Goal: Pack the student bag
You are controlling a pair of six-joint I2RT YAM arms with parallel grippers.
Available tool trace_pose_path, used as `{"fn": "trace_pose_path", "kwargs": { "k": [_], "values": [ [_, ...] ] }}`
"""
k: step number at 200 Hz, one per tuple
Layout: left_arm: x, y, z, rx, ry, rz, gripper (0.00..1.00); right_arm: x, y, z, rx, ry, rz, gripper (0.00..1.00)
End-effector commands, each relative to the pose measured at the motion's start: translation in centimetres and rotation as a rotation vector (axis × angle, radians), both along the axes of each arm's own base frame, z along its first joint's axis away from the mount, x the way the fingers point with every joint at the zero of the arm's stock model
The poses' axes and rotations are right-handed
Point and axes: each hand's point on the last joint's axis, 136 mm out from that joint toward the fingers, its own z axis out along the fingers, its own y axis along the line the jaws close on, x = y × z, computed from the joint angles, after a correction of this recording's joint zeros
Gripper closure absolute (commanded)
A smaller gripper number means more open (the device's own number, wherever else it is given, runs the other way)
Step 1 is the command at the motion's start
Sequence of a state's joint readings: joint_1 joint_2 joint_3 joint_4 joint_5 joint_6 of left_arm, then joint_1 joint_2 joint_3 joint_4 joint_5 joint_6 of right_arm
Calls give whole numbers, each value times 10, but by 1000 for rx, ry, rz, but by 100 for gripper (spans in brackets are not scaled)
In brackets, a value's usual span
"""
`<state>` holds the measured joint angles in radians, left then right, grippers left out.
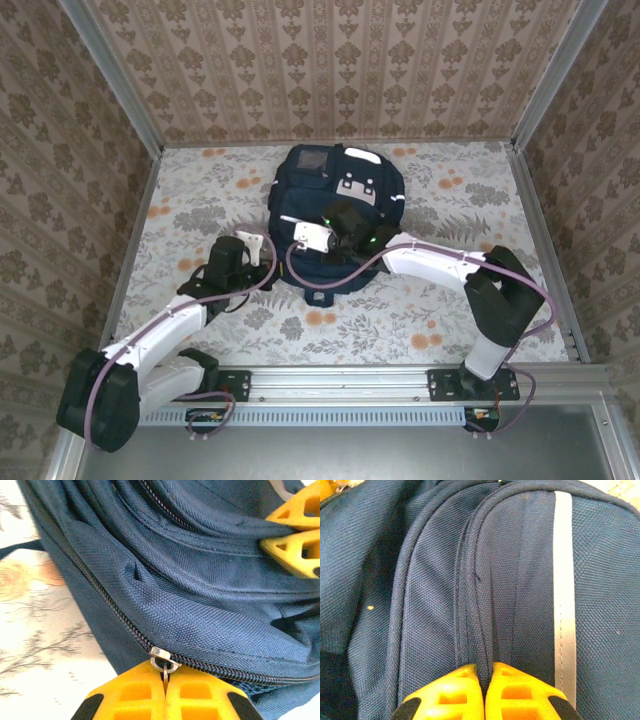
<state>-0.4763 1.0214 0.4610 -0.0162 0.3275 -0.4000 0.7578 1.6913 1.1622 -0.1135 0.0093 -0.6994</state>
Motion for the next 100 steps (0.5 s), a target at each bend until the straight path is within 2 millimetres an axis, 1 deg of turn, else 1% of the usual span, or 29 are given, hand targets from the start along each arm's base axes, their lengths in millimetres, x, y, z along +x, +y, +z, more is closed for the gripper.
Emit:
{"fn": "trace_pose_path", "kwargs": {
  "k": [1,8,30,50,72,100],
  "values": [
    [-21,-43,50,-221,13,-214,100,18,-16,36,79,-52,-62,100],
    [-25,-49,54,-241,22,-244,100,17,-18,36,86,-38,-57,100],
    [-36,-61,60,-247,48,-321,95,12,-22,38,99,-14,-35,100],
    [-40,-65,63,-256,55,-346,92,6,-25,40,106,-3,-8,100],
    [-46,-69,64,-269,79,-385,91,-1,-29,41,114,13,29,100],
    [-51,-69,59,-254,106,-396,85,-8,-31,48,144,14,66,100]
  ]
}}
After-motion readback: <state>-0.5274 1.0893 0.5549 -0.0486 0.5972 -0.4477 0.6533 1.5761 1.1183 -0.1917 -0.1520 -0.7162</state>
